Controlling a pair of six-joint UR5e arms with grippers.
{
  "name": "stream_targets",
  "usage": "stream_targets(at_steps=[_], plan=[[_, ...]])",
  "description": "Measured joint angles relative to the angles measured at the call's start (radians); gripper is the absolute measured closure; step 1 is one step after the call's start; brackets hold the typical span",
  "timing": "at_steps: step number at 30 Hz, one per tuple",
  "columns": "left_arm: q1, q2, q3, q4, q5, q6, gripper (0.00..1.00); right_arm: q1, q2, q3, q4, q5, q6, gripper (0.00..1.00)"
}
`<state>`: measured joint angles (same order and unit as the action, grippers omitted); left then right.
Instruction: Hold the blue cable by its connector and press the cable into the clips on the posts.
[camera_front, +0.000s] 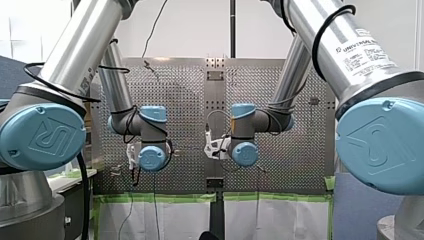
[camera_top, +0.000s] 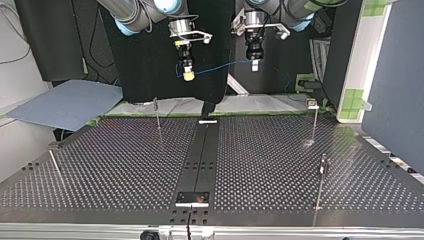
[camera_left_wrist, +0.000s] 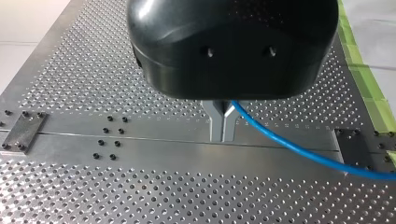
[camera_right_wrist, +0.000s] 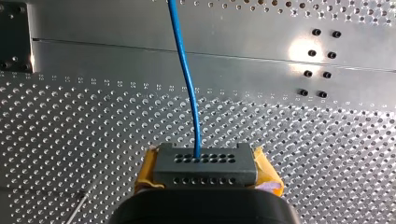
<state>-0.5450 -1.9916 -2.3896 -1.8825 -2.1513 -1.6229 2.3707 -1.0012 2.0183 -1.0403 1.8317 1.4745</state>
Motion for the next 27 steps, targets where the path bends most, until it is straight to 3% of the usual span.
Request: stream_targets(at_steps=[16,21,27], plan=[[-0.004,0.005,0.002,-0.005,-0.005,0.005,1.0,0.003,0.003,-0.003,0.003,0.003,-0.003,1.0],[-0.015,0.039,0.004,-0.039,-0.016,0.037,1.0,0.036,0.036,-0.036,0.035,0.036,-0.011,1.0],[-0.017,0.086,0.005,-0.091,-0.018,0.051,1.0,0.091,0.081,-0.085,0.084,0.091,-0.012,1.0]])
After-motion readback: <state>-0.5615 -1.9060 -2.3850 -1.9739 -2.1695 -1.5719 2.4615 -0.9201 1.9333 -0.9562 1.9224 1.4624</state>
